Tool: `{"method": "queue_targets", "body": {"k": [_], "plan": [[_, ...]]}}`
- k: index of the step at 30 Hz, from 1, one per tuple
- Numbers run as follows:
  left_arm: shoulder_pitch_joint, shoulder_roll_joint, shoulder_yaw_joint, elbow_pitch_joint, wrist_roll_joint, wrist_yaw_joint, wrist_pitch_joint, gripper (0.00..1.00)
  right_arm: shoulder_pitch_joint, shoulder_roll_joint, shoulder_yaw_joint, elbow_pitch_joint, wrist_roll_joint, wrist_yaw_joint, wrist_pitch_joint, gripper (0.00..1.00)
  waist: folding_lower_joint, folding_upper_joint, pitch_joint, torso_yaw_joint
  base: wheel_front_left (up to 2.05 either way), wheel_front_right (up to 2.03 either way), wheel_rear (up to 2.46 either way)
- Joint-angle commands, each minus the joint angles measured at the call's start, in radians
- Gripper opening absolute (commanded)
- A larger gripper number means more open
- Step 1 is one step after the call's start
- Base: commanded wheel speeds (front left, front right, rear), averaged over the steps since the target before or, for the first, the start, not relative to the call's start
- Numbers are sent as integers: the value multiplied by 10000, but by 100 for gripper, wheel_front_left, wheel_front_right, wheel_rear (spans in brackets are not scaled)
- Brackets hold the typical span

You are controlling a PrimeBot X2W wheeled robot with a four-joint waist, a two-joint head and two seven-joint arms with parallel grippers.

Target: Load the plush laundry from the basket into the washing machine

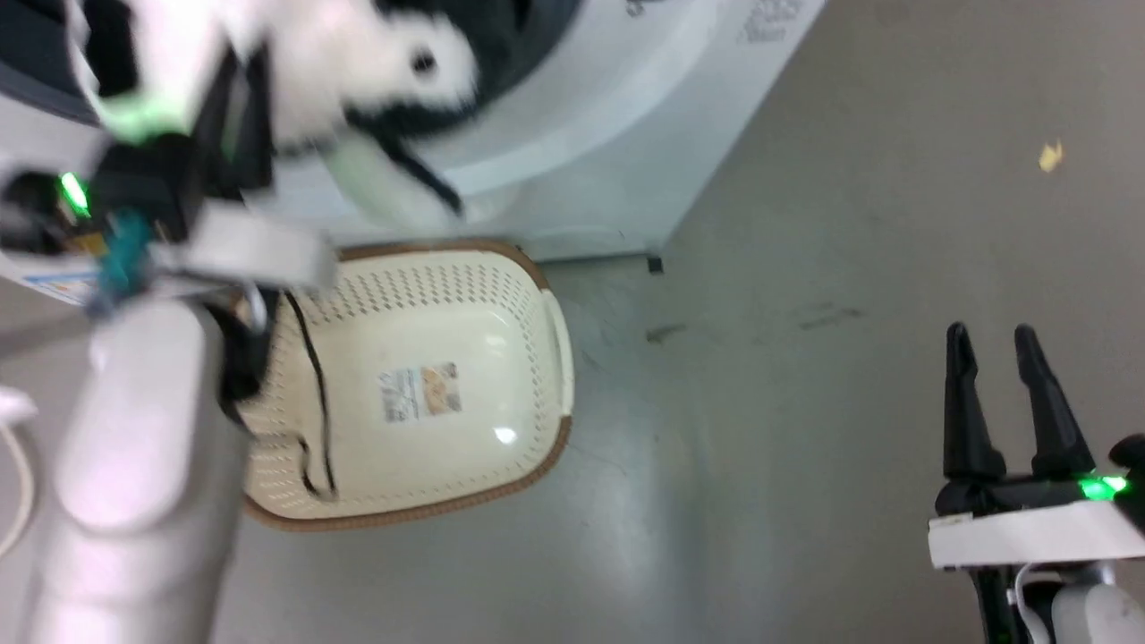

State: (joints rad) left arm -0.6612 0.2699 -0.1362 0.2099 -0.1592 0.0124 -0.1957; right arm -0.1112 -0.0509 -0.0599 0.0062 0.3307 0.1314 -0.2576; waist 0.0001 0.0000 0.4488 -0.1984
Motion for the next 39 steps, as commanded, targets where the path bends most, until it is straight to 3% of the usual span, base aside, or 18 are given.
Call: {"method": "queue_targets", "body": {"k": [1,10,19,28,34,35,36,39], "plan": [[-774,206,56,131,100,-116,271,0,-235,7,-16,12,169,-7,-42,100,-1,0,612,-453,0,0,0],[-4171,1021,210,1722,162,-511,1569,0,-868,7,83,85,702,-7,-42,100,-1,0,2146,-1103,0,0,0],[-7102,1438,285,4178,315,-386,2304,0,-1454,7,418,112,997,-7,-42,100,-1,0,3205,-1486,0,0,0],[-8492,1615,-17,6099,461,-531,2716,0,-1722,7,435,-116,1053,-7,-42,100,-1,0,3840,-1656,0,0,0],[-8715,1509,-208,6764,496,-572,2406,0,-1766,7,510,-94,1037,-7,-42,100,-1,0,3910,-1607,0,0,0],[-8701,1449,-270,6952,502,-568,2072,68,-1771,7,542,-63,1001,-7,-42,100,-1,0,3820,-1559,0,0,0],[-8656,1417,-312,7066,501,-591,1932,100,-1771,7,546,-52,977,-7,-42,100,-1,0,3744,-1528,0,0,0],[-8485,1367,-430,7296,524,-665,1624,100,-1752,7,500,-49,898,-7,-42,100,-1,0,3486,-1441,0,0,0]]}}
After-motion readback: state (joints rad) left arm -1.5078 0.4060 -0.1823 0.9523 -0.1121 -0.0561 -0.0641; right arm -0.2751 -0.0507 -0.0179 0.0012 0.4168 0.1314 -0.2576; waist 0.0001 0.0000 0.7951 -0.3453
